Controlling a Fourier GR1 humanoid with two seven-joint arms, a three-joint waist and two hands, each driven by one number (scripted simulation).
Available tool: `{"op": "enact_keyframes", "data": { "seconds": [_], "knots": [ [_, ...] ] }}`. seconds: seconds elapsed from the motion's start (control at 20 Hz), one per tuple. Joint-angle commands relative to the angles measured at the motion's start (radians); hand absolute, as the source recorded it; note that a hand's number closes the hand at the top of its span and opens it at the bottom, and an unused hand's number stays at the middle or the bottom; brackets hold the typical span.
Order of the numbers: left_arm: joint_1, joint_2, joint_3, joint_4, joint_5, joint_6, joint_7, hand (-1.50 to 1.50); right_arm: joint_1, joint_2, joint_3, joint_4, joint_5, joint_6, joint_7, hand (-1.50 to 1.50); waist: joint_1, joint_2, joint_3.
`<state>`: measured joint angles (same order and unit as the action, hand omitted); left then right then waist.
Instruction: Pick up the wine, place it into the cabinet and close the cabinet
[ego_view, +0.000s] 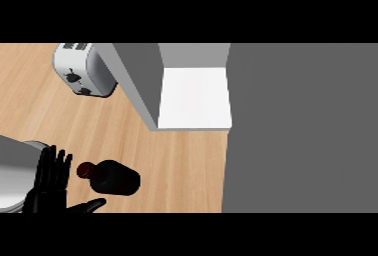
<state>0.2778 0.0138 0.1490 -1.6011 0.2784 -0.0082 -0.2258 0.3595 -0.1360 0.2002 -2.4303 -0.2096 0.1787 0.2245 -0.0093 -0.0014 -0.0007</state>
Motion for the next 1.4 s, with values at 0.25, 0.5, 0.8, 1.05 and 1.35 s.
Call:
{"op": "enact_keyframes", "data": {
  "seconds": [0.25,0.5,0.8,1.05,1.35],
  "knots": [
    [-0.073,0.008,0.001,0.226,0.046,-0.145,-0.104,-1.5,0.064,-0.008,0.0,-0.196,-0.095,0.013,0.079,-1.5,-0.002,-0.001,0.0],
    [-0.127,-0.007,0.03,0.413,0.083,-0.21,-0.185,-1.5,0.042,-0.034,-0.083,-0.16,-0.156,0.047,0.065,-1.5,-0.002,0.001,0.0],
    [-0.238,0.019,0.05,0.598,0.091,-0.269,-0.272,-1.5,-0.056,0.013,-0.061,-0.098,-0.106,-0.001,0.105,-1.5,0.004,0.002,0.0],
    [-0.294,0.001,0.08,0.716,0.111,-0.282,-0.328,-1.5,0.067,0.014,-0.029,-0.183,-0.108,0.033,0.074,-1.5,-0.007,0.0,0.0],
    [-0.354,0.005,0.074,0.886,0.092,-0.337,-0.465,-1.5,-0.004,0.04,0.003,-0.125,-0.064,0.02,0.084,-1.5,0.001,0.001,0.0]
  ]
}}
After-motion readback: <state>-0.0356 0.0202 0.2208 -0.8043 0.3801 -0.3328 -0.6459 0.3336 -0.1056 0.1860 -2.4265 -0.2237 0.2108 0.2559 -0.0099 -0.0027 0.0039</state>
